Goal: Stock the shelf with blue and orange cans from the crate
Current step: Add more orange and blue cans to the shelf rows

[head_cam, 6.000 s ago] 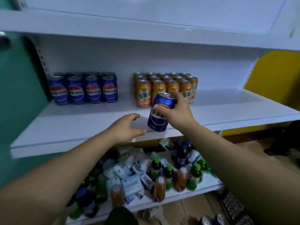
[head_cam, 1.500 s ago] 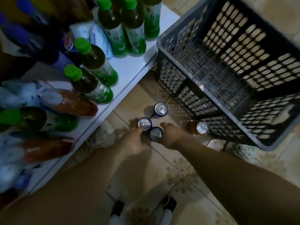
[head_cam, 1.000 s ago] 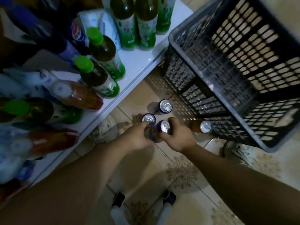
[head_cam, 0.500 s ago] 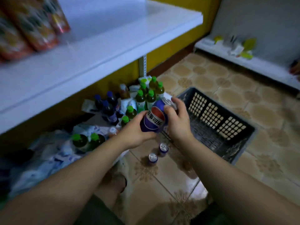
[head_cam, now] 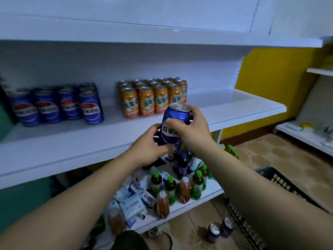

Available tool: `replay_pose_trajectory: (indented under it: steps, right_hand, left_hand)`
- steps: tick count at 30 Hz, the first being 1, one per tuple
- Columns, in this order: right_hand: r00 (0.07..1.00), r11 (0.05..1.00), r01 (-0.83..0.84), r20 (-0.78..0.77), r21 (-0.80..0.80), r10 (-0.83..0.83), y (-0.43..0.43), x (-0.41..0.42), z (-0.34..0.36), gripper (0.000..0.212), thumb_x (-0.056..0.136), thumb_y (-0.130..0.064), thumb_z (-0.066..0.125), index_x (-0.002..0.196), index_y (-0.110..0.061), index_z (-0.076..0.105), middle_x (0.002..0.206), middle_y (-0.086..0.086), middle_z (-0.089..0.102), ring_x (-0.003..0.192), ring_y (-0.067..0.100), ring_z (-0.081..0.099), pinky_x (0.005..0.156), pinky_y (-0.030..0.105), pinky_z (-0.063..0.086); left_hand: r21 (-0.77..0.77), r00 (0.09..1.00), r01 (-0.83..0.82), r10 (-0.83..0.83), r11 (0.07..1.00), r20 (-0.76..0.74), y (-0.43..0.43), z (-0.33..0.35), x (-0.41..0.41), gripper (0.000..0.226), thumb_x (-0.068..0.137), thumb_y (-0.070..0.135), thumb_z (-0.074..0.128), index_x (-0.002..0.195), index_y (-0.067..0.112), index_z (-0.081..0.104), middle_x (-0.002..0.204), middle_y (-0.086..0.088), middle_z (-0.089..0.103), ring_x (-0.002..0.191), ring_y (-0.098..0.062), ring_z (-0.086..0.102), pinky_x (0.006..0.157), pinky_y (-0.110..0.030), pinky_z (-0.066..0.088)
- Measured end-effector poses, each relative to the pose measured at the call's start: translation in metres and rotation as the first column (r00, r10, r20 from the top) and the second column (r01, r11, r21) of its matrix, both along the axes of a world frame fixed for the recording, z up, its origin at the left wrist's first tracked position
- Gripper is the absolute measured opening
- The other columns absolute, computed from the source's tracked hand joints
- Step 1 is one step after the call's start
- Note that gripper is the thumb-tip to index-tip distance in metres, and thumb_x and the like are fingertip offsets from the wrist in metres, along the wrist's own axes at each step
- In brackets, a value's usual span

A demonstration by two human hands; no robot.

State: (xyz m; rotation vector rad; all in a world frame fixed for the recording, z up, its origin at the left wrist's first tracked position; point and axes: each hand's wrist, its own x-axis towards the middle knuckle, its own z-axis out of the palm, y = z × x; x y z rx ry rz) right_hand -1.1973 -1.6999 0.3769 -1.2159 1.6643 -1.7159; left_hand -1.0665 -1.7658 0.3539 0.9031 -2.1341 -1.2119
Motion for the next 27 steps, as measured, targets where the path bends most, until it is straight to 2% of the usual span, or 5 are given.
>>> replay_pose_trajectory:
  steps: [5, 13, 19, 23, 27]
  right_hand:
    - [0.987, 0.987, -0.163, -0.005, -0.006, 0.163, -0.042, 0.07, 0.021, 0.053, 0.075, -0.023, 0.078, 0.119, -0.026, 0.049, 0.105, -0.008, 0.059, 0.094, 0.012, 0.061, 0.084, 0.034, 0.054]
    - [0.925, 0.926, -0.357, -0.09, 0.122, 0.369, -0.096, 0.143, 0.016, 0.06, 0.078, -0.022, 0.078, 0.129, -0.023, 0.046, 0.116, -0.006, 0.055, 0.106, 0.017, 0.056, 0.092, 0.036, 0.05]
    - [0.902, 0.904, -0.39, -0.127, 0.172, 0.413, -0.132, 0.167, 0.003, 0.067, 0.077, -0.022, 0.079, 0.134, -0.022, 0.044, 0.125, -0.002, 0.055, 0.111, 0.018, 0.055, 0.091, 0.034, 0.048]
    - [0.885, 0.899, -0.408, -0.175, 0.156, 0.432, -0.161, 0.183, 0.001, 0.063, 0.078, -0.02, 0.078, 0.13, -0.029, 0.043, 0.13, -0.002, 0.051, 0.116, 0.018, 0.053, 0.094, 0.033, 0.045]
    - [0.824, 0.911, -0.368, -0.391, 0.183, 0.411, -0.184, 0.201, -0.001, 0.072, 0.084, -0.023, 0.073, 0.144, -0.026, 0.033, 0.144, 0.0, 0.038, 0.126, 0.019, 0.045, 0.101, 0.033, 0.039]
  left_hand:
    - [-0.117, 0.947, -0.184, 0.208, 0.976, 0.244, -0.031, 0.009, 0.101, 0.071, 0.081, 0.041, 0.071, 0.141, 0.023, 0.038, 0.133, 0.006, 0.048, 0.127, -0.014, 0.045, 0.097, -0.028, 0.039]
    - [-0.317, 0.588, -0.362, 0.479, 0.876, 0.651, -0.091, -0.013, 0.254, 0.073, 0.09, 0.063, 0.04, 0.148, 0.02, 0.03, 0.156, -0.004, 0.027, 0.14, -0.023, 0.03, 0.114, -0.041, 0.027]
    - [-0.411, 0.434, -0.394, 0.561, 0.822, 0.705, -0.112, -0.025, 0.299, 0.073, 0.088, 0.073, 0.023, 0.15, 0.036, 0.018, 0.161, 0.006, 0.008, 0.147, -0.017, 0.008, 0.117, -0.052, 0.008]
    - [-0.472, 0.415, -0.388, 0.607, 0.792, 0.677, -0.112, -0.031, 0.297, 0.074, 0.086, 0.074, 0.019, 0.151, 0.037, 0.014, 0.161, 0.008, 0.006, 0.147, -0.015, 0.004, 0.117, -0.052, 0.004]
    - [-0.474, 0.432, -0.404, 0.619, 0.783, 0.656, -0.113, -0.034, 0.299, 0.074, 0.086, 0.074, 0.021, 0.15, 0.038, 0.015, 0.16, 0.009, 0.007, 0.147, -0.014, 0.004, 0.118, -0.05, 0.003]
